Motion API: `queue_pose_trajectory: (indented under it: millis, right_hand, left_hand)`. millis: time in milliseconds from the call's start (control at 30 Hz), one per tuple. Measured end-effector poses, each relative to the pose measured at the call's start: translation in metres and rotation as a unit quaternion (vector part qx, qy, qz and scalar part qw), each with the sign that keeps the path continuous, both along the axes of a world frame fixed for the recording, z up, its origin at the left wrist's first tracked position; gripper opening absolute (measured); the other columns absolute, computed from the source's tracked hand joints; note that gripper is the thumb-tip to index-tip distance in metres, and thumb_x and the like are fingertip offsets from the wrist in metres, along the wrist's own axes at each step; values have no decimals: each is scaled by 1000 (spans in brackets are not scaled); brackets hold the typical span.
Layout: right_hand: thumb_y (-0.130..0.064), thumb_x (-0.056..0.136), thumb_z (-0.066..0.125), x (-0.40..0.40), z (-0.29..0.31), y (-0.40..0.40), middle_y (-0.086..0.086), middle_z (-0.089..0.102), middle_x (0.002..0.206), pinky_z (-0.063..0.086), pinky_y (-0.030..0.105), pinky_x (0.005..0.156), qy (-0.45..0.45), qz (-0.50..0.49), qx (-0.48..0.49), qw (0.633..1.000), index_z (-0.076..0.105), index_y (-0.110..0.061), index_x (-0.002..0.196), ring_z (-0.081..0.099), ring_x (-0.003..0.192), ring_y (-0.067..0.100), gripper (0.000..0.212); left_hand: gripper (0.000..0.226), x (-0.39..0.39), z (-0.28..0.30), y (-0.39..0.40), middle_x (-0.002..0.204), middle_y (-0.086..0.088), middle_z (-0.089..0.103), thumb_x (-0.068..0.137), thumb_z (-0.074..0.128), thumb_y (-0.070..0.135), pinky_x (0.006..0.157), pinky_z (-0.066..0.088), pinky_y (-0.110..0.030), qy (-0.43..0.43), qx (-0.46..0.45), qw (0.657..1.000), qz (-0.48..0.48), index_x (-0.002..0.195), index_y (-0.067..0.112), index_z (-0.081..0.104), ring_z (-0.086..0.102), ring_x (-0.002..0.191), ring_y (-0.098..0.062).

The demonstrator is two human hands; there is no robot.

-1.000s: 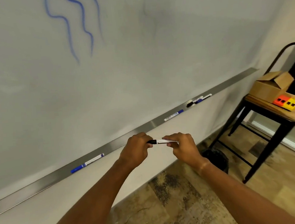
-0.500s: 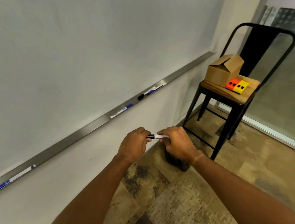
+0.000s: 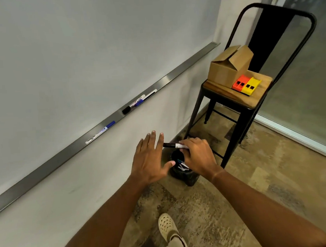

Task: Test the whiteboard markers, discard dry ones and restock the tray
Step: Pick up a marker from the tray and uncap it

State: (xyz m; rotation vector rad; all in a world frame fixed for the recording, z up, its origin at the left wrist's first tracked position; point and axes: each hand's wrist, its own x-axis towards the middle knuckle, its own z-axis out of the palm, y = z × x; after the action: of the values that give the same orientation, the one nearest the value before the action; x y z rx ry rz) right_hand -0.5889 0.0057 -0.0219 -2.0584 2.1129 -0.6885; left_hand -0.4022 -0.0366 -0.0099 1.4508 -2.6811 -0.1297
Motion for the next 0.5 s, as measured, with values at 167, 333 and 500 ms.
queue_pose_trajectory:
  millis: [167,333,500]
  right_hand:
    - [-19,85,63,-32,-22,-42,0,70,101,42,38,81,12,-28,19,999,68,-17,109,61,96,23,24]
    - [-16,82,67,-61,-54,-75,0,71,102,44,39,79,28,-58,67,996,69,-17,108,62,97,23,26]
    - [-16,83,67,-82,-92,-92,2,71,99,47,40,79,28,-59,128,990,69,-17,108,64,94,26,26]
  left_hand:
    - [100,-29,-26,-53,158,-14,-4,78,31,77,118,6,-45,-21,21,1000,-11,150,20,-9,-3,145,-29]
    - [101,-47,-49,-92,158,-14,-5,78,36,75,118,6,-45,-30,56,998,-24,150,19,-7,-5,145,-28]
    - [102,-61,-72,-110,157,-16,-4,78,37,74,118,7,-45,-43,87,995,-27,150,17,-6,-4,145,-28]
